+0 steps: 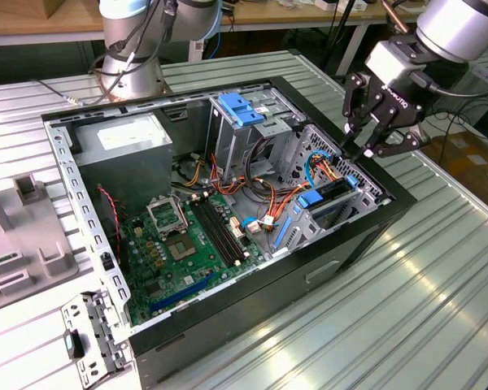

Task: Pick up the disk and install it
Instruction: 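Insert the second disk wire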

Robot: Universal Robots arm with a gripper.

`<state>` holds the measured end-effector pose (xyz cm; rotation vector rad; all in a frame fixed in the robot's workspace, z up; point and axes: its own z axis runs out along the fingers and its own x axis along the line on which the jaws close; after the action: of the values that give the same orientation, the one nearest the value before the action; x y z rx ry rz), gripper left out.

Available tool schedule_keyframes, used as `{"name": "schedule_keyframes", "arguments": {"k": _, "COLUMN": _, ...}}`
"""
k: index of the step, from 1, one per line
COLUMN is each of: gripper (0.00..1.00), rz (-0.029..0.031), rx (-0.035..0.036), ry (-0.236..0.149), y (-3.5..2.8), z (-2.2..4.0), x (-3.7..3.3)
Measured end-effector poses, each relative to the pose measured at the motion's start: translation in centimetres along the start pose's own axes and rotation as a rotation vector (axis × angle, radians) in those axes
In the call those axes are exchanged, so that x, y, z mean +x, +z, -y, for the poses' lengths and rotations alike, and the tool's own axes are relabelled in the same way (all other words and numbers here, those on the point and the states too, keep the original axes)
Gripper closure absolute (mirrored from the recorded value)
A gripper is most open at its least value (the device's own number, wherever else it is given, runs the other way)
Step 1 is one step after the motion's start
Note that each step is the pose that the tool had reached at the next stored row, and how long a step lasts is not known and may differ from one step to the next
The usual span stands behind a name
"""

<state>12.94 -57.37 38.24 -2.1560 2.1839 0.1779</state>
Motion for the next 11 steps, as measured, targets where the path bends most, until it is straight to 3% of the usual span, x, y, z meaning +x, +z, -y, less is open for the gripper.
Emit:
{"name": "schedule_keyframes", "arguments": {"k": 3, "gripper": 0.64, "rz": 0.0001, "rx": 0.0001, "ry": 0.0, "y": 0.11, "z": -0.39, "x": -0.11}}
{"name": "schedule_keyframes", "arguments": {"k": 7, "gripper": 0.64, "rz": 0.0002, "rx": 0.0001, "ry": 0.0, "y": 0.87, "z": -0.7, "x": -0.29}}
{"name": "schedule_keyframes", "arguments": {"k": 9, "gripper": 0.64, "rz": 0.0002, "rx": 0.0, "ry": 0.0, "y": 1.23, "z": -1.43, "x": -0.31}}
{"name": "schedule_keyframes", "arguments": {"k": 11, "gripper": 0.64, "rz": 0.0001, "rx": 0.0, "ry": 0.0, "y": 1.34, "z": -1.49, "x": -0.29}}
